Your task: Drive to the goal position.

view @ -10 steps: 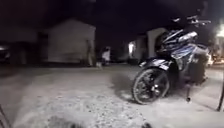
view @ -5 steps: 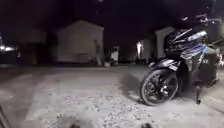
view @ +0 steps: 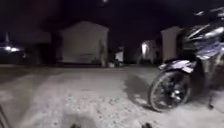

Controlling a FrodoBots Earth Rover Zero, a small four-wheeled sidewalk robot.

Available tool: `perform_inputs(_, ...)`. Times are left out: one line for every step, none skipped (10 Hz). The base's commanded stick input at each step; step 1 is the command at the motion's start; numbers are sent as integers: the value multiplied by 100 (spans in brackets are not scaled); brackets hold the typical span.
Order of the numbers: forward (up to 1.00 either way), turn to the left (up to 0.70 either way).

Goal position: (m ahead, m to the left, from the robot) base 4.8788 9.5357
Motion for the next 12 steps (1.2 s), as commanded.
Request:
perform_inputs(85, 34)
perform_inputs(85, 34)
perform_inputs(85, 34)
perform_inputs(85, 34)
perform_inputs(85, 34)
perform_inputs(85, 34)
perform_inputs(85, 34)
perform_inputs(85, 34)
perform_inputs(85, 34)
perform_inputs(85, 34)
perform_inputs(85, 34)
perform_inputs(85, 34)
